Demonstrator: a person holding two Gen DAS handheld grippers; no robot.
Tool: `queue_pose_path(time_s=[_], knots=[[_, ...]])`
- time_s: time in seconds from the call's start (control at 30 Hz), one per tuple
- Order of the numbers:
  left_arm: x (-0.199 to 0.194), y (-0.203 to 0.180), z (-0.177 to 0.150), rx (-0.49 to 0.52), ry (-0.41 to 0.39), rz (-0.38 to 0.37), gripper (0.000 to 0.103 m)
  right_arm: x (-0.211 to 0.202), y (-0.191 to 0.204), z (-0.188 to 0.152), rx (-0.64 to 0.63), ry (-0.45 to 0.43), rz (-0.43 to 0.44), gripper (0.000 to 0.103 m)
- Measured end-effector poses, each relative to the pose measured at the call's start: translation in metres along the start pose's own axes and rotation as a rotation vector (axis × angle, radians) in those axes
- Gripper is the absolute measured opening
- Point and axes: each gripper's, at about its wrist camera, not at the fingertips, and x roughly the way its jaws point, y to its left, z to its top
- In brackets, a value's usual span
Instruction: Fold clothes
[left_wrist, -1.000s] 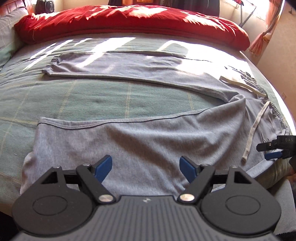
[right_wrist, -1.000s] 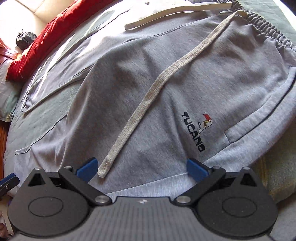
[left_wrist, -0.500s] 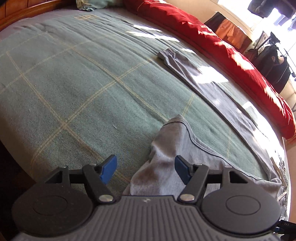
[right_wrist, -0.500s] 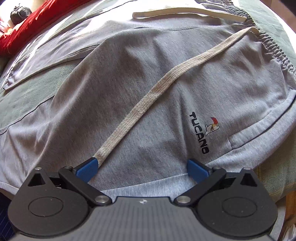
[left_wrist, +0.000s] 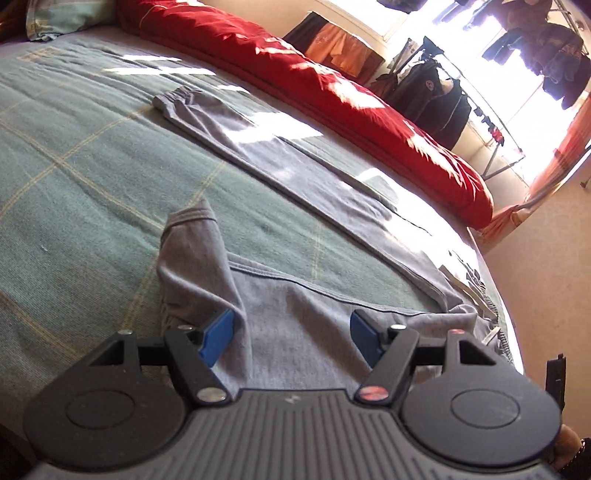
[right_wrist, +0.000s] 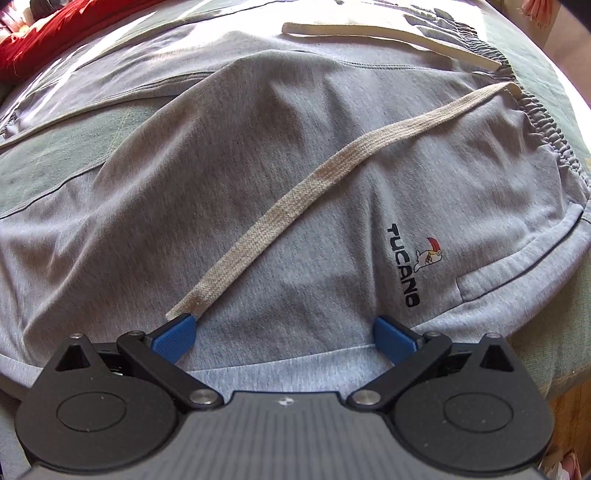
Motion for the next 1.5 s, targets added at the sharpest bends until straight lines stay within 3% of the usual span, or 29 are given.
queue_pose_path(time_s=[0.13,0.27,0.43,0.6,0.8,0.87,1.07,1.3,1.5], knots=[[0.010,-0.025,-0.010,0.098,0.029,-0.010,0.070,0.001,0.006,-0.003,-0.024,-0.010,-0.025,0.103],[-0.014,-0.016,-0.011,0.058,-0.051,-0.018,0.070,0.001,0.006,-0.004,-0.037,-0.014,-0.023,0.103],[-0.051,0.026,-0.011,-0.115,-0.146,0.023,0.070,0.001,-0.001,-0.005,-0.046,-0.012,-0.027,0.103],[-0.055,0.075,-0.025,-0.336,-0.090,0.013,0.069,0.002,0.001,-0.005,-0.044,-0.013,-0.045,0.103],[-0.021,0.108,-0.045,-0.564,-0.010,-0.103,0.069,0.007,0.009,-0.002,-0.045,-0.016,-0.065,0.103],[-0.010,0.110,-0.049,-0.599,0.011,-0.142,0.069,0.007,0.010,-0.003,-0.046,-0.015,-0.066,0.103],[0.010,0.098,-0.040,-0.554,0.044,-0.153,0.070,0.009,0.015,-0.004,-0.047,-0.014,-0.088,0.103],[0.032,0.059,-0.015,-0.404,0.072,-0.193,0.074,0.008,0.015,-0.003,-0.047,-0.015,-0.091,0.103],[0.046,0.023,-0.013,-0.243,0.138,-0.182,0.075,0.010,0.014,-0.004,-0.047,-0.018,-0.085,0.103]])
